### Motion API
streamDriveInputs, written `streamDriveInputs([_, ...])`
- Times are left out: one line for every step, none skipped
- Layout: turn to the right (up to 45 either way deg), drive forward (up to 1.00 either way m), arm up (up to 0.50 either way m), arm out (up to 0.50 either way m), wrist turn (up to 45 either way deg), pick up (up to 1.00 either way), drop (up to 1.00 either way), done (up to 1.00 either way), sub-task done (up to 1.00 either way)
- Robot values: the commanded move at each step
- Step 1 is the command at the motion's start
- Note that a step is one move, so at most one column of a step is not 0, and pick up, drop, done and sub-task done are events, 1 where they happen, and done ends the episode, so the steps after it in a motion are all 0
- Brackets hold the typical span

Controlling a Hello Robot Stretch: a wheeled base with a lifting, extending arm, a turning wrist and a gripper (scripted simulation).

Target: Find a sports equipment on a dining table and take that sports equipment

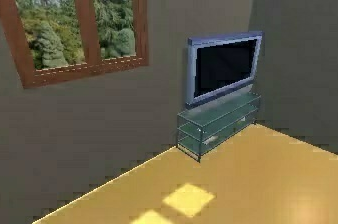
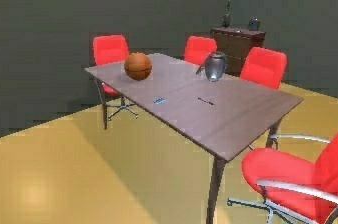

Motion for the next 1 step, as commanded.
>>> streamDriveInputs([45.0, 0.0, 0.0, 0.0, 0.0, 0.0, 0.0, 0.0, 0.0])
